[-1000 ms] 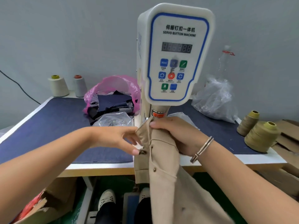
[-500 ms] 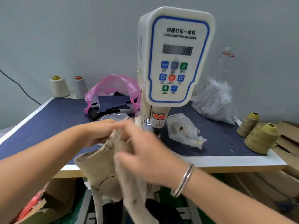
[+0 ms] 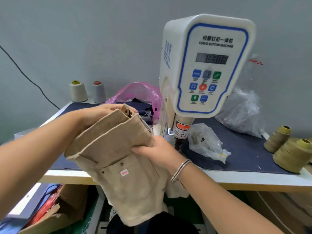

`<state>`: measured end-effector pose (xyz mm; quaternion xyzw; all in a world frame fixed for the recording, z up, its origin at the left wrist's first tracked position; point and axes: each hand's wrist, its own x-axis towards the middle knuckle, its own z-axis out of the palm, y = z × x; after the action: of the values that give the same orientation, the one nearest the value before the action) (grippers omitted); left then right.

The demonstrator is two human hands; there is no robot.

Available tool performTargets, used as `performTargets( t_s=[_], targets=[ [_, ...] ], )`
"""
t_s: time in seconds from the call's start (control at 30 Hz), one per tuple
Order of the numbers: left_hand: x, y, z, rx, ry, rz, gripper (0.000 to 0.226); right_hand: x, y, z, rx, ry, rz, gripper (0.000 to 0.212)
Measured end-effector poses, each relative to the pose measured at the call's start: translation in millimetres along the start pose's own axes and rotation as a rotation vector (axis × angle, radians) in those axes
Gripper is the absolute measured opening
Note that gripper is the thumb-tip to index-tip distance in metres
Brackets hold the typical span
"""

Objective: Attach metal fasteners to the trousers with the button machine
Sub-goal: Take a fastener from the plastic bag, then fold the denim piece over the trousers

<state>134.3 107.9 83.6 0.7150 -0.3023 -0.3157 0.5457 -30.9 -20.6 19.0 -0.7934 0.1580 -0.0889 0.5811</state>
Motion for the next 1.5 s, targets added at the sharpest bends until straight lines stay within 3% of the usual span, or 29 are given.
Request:
performTargets(
  t_s=[0.03, 0.07, 0.2, 0.4, 0.47, 0.63, 0.73, 0.87, 0.93, 1.03, 1.2, 1.3, 1.5],
  targets=[
    [-3.1, 1.9, -6.3, 0.004, -0.001, 0.023, 0.046, 3.8, -2.1, 0.6, 0.091, 0.006, 0.021, 0.013],
    [-5.6, 2.7, -14.9, -0.011, -0.101, 0.007, 0.055, 7.4, -2.9, 0.2, 0.181, 0.011, 0.039, 0.008],
    [-17.2, -19.7, -55.0, -0.136, -0.392, -0.224, 0.087, 12.6, -10.6, -3.5, 0.522, -0.044, 0.118, 0.018],
    [-24.8, -67.7, -58.8, -0.013, -0.497, -0.419, 0.098, 21.7, -18.3, 4.6, 0.719, -0.126, 0.156, 0.033],
    [-28.3, -74.9, -39.6, -0.046, -0.424, -0.337, 0.081, 30.4, -20.3, 11.4, 0.733, -0.14, 0.173, 0.036],
    [-17.4, -84.4, -49.7, -0.343, 0.02, 0.02, 0.06, 56.5, -16.8, 26.9, 0.839, -0.165, 0.176, 0.035],
    [-10.9, -91.3, -81.2, -0.287, 0.185, 0.062, 0.058, 70.2, -4.0, 37.3, 0.674, -0.124, 0.204, 0.039],
    [-0.8, -129.7, -99.4, 0.168, 0.474, -0.193, 0.067, 90.9, 15.1, 48.0, 0.484, -0.058, 0.324, 0.068],
    [5.9, -144.6, -97.7, 0.38, 0.571, -0.307, 0.07, 105.4, 16.8, 50.7, 0.383, -0.011, 0.344, 0.061],
    [15.0, -146.7, -81.1, 0.612, 0.539, -0.412, 0.067, 128.8, 15.7, 44.1, 0.202, 0.18, 0.244, 0.042],
    [23.1, -146.7, -31.7, 0.89, 0.761, -0.275, 0.051, 162.5, 13.2, 24.0, -0.165, 0.431, 0.053, 0.029],
    [21.8, -158.9, -20.3, 0.942, 0.866, -0.241, 0.053, 183.5, 13.2, 19.4, -0.457, 0.429, 0.015, 0.032],
    [24.1, -164.2, -21.9, 0.946, 0.879, -0.249, 0.054, 222.1, 9.8, 35.8, -0.922, 0.239, -0.11, 0.037]
  ],
)
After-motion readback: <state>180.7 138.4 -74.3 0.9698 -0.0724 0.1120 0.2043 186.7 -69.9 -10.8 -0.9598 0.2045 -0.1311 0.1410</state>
